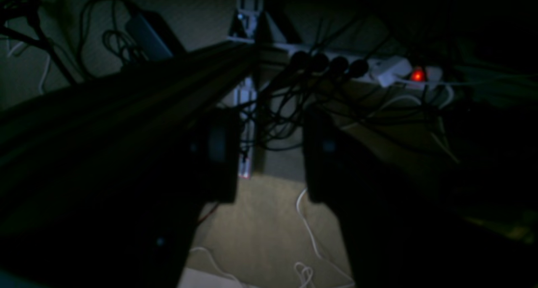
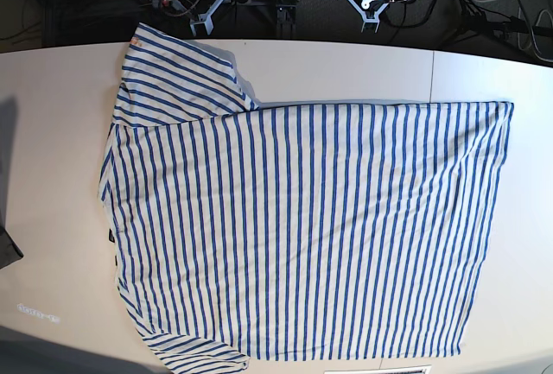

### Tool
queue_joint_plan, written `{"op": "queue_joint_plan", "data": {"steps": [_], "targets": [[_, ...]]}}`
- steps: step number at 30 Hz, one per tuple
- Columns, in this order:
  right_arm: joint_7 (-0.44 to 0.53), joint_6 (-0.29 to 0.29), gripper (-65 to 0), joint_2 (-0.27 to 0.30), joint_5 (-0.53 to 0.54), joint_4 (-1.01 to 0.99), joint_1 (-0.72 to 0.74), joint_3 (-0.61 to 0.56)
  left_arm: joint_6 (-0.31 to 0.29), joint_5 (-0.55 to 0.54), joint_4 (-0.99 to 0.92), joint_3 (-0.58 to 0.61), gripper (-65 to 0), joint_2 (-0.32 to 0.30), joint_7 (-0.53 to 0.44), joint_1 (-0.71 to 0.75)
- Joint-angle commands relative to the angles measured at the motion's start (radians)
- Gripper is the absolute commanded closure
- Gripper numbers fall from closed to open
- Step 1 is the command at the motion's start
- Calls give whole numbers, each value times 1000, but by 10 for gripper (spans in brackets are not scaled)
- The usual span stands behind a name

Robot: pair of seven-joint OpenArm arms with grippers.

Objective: Fold the T-shirt properly
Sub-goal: 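Move both grippers out from the rest pose toward the shirt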

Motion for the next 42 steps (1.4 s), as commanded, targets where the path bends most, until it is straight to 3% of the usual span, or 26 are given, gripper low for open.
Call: {"op": "queue_joint_plan", "data": {"steps": [1, 10, 19, 26, 31, 35, 42], "targets": [[15, -45, -254, 3, 4, 6, -3, 2, -29, 1, 5, 0, -138, -3, -12, -2], [15, -44, -254, 3, 4, 7, -3, 2, -29, 2, 5, 0, -138, -3, -32, -2], [15, -44, -254, 3, 4, 7, -3, 2, -28, 152, 5, 0, -138, -3, -31, -2], [15, -45, -254, 3, 4, 11, -3, 2, -28, 158, 6, 0, -133, -2, -23, 8], [15, -44, -254, 3, 4, 23, -4, 2, -28, 267, 6, 0, -133, -2, -45, 23], [14, -34, -254, 3, 4, 26, -6, 2, -30, 286, 24, 0, -134, -3, -58, 49], [14, 55, -254, 21, 3, 132, -124, 2, -141, 282, 172, 0, -134, -34, -57, 175]]}}
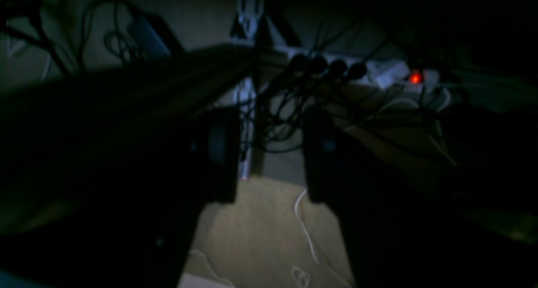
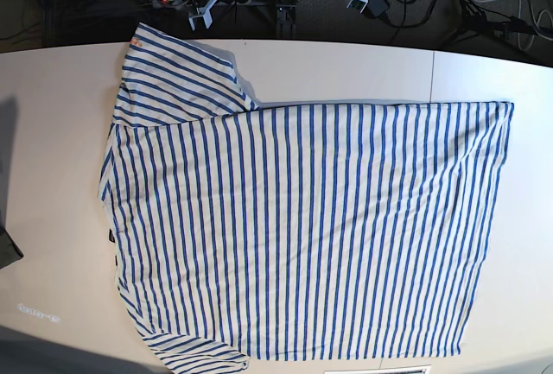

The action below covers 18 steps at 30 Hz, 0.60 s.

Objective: Fold the T-shirt properly
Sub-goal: 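Move both grippers out from the rest pose toward the shirt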

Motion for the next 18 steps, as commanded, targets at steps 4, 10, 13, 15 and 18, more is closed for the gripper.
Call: {"op": "queue_joint_plan", "data": {"steps": [4, 10, 13, 15, 18], "targets": [[6, 94, -254, 33, 6, 158, -145, 2, -36, -27, 171, 0, -134, -42, -2, 124], [0, 106, -254, 118, 130, 459, -373, 2, -36, -106, 516, -3, -134, -114, 2, 324], [-38, 107, -254, 174, 188, 626, -483, 2, -36, -138, 709, -37, -134, -147, 7, 415], [-87, 107, -254, 217, 233, 754, -557, 2, -37, -166, 838, -84, -134, -162, 28, 475], [-143, 106, -254, 291, 286, 961, -673, 2, -101, -228, 1026, -179, -134, -182, 53, 562]]}}
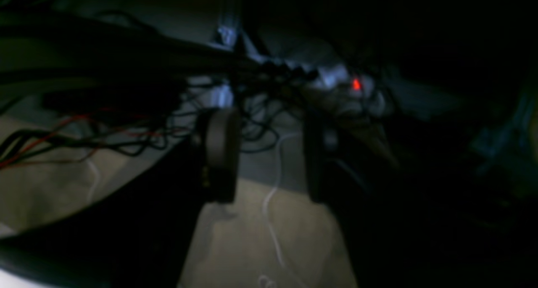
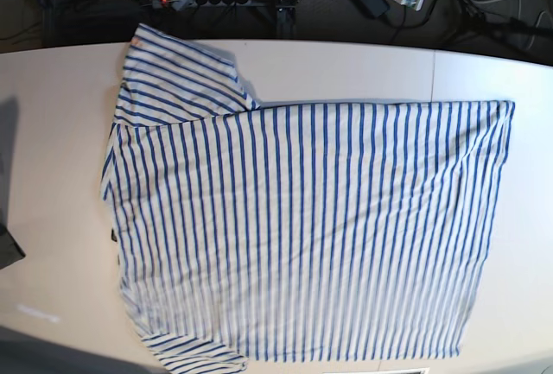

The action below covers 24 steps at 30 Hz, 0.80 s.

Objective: Fold the T-shirt properly
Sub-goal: 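Move both grippers out from the rest pose toward the shirt, then grasp the shirt's collar-side corners, right gripper at shoulder, left at hem corner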

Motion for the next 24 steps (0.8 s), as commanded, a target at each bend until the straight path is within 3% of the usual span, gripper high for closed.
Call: {"op": "queue_joint_plan", "data": {"steps": [1, 6, 10, 12, 14, 17, 24], "targets": [[10, 38, -254, 35, 12, 69, -54, 6, -47, -35, 63, -30, -134, -14, -5, 40], [0, 37, -255, 129, 53, 362, -213, 60, -132, -174, 303, -159, -134, -59, 56, 148], [-48, 37, -257, 160, 164, 515, -254, 166, -138, -238, 431, -233, -136, -83, 98, 198], [-54, 37, -302, 171, 237, 563, -246, 233, -138, -240, 477, -264, -136, -82, 104, 211], [-82, 37, -350, 179, 336, 590, -223, 301, -139, -240, 508, -285, -136, -82, 104, 217], [-175, 37, -356, 179, 447, 586, -156, 385, -139, -240, 535, -305, -136, -82, 104, 218], [-237, 39, -356, 179, 541, 484, -28, 406, -138, -256, 546, -311, -153, -93, 148, 219]]}}
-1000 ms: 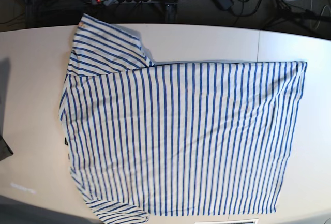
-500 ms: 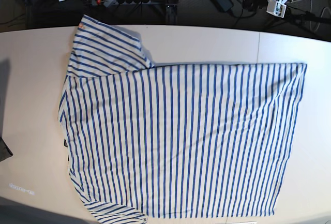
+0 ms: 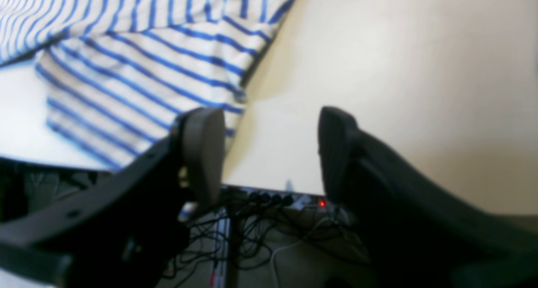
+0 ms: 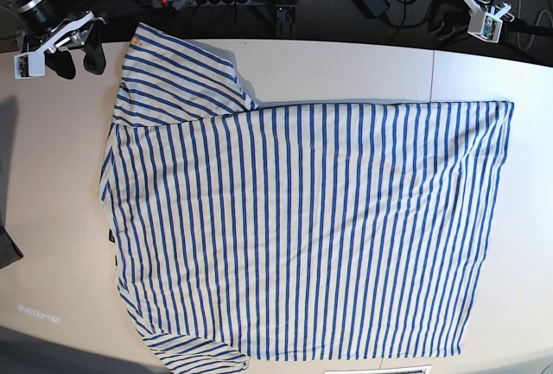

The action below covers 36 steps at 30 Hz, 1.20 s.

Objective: Fold the T-shirt properly
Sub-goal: 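Grasp the shirt's collar-side corners, right gripper at shoulder, left at hem corner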

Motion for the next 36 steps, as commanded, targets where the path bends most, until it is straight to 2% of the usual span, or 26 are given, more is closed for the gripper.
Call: {"op": "queue_joint_plan", "data": {"steps": [1, 3, 5, 8, 19, 25, 29, 36], "targets": [[8, 34, -356, 9, 18, -13, 13, 7, -13, -24, 16, -9, -185, -8, 2, 14], [-12, 35, -356, 8, 41, -72, 56, 7, -13, -58, 16, -11, -283, -8, 43, 14], [-31, 60, -356, 9, 66, -131, 101, 4, -13, -80, 16, -10, -325, -8, 67, 16], [-73, 108, -356, 9, 94, -198, 155, -21, -13, -88, 16, -10, -325, -8, 67, 17], [-106, 133, -356, 3, 93, -257, 203, -241, -12, -93, 16, -18, -325, -8, 88, 17], [-125, 137, -356, 0, 66, -257, 203, -362, -18, -240, 19, -134, -325, -8, 164, 10], [-124, 137, -356, 0, 55, -257, 203, -393, -58, -337, 21, -227, -325, -14, 232, -16], [-120, 137, -356, 0, 26, -257, 203, -393, -58, -342, 21, -274, -325, -103, 232, -74]]}}
